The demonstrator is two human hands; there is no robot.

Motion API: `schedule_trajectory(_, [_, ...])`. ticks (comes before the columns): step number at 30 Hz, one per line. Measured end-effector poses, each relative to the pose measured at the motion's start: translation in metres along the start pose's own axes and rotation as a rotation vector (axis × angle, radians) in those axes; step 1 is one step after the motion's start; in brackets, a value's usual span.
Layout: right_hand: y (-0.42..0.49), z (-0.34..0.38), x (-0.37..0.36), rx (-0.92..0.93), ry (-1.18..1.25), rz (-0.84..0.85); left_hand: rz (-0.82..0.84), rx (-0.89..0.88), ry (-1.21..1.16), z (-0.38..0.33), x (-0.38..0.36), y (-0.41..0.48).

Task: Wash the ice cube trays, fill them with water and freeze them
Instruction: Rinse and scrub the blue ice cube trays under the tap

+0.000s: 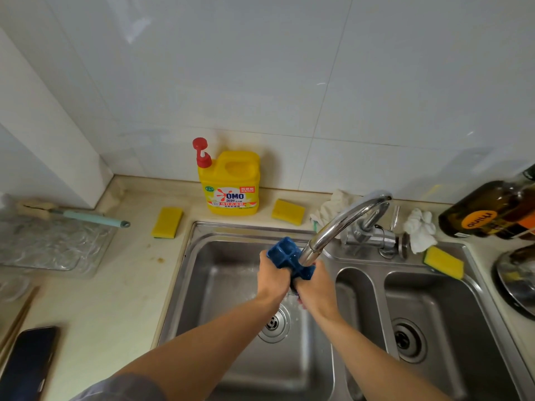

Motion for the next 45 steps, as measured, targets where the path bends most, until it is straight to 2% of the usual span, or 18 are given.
schedule_trajectory(4, [-0.001,0.001,0.002,-0.024,0.062,0.044,0.048,-0.024,0.009,-0.002,0.004,0.006])
schedule_trajectory(7, [0.004,0.002,0.008,-0.167,0.270,0.125,0.081,-0.036,-0.011,-0.003,0.013,0.012])
schedule_trajectory(10, [0.009,0.000,0.014,-0.282,0.396,0.126,0.136,0.039,-0.038,-0.001,0.017,0.015])
schedule_trajectory(15, [0.011,-0.006,0.014,-0.217,0.180,0.002,0.228,-0.011,-0.040,-0.002,0.006,0.012])
schedule_trajectory(20, [0.016,0.005,0.017,-0.111,0.165,-0.067,0.326,0.078,-0.192,0.008,0.000,0.002])
schedule_trajectory(22, [0.015,0.009,0.017,-0.027,0.051,-0.078,0.379,0.085,-0.208,0.011,-0.005,0.000])
schedule_trajectory(24, [0.012,0.011,0.016,0.037,-0.066,-0.064,0.370,0.064,-0.147,0.010,-0.008,0.001])
schedule_trajectory(28, [0.007,0.008,0.015,0.056,-0.139,-0.032,0.331,0.011,0.025,0.009,-0.008,0.004])
schedule_trajectory(32, [0.004,0.006,0.019,0.073,-0.224,0.037,0.203,0.007,0.211,0.010,0.003,0.009])
schedule_trajectory(35, [0.006,0.005,0.019,-0.041,-0.071,0.117,0.212,-0.029,0.359,0.009,0.012,0.008])
schedule_trajectory(39, [0.012,0.006,0.015,-0.207,0.159,0.038,0.245,-0.107,0.449,0.004,0.013,0.002])
schedule_trajectory(42, [0.012,0.004,0.013,-0.222,0.175,-0.032,0.296,-0.121,0.461,0.004,0.012,-0.001])
schedule_trajectory(45, [0.011,0.001,0.013,-0.218,0.144,-0.032,0.337,-0.078,0.331,0.008,0.015,-0.003])
Point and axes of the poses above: each hand's wrist, its own y-axis towards the middle knuckle, its own x-axis out of the back of the hand, z = x × y, the point moved 2 cm from there along y, towards the middle knuckle, and after that the axes turned 15 degrees about y, right-handed, at the moved point
